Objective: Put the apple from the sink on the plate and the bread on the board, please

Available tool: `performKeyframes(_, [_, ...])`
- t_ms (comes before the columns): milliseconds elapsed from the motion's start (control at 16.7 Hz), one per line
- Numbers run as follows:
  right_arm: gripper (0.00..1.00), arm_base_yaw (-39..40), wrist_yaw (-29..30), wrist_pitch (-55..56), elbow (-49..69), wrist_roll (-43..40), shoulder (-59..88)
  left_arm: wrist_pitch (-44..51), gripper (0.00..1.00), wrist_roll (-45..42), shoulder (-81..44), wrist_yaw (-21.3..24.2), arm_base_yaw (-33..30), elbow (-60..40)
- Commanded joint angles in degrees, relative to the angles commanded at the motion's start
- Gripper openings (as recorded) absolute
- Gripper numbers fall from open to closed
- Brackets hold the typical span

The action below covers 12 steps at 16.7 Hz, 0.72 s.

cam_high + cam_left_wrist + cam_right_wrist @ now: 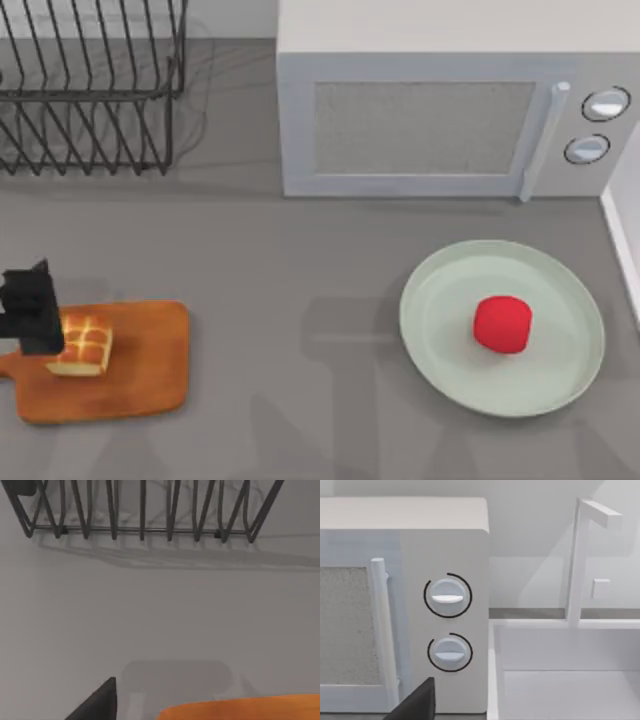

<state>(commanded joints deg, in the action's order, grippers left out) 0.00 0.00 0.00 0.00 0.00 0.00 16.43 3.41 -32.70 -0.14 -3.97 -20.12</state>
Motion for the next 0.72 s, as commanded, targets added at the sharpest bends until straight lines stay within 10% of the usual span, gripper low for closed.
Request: performKeyframes(720, [1.0,0.0,0.0,0.0,0.0,0.0,0.0,-16.42,1.0,-3.41,32.7,0.15,3.97,20.12])
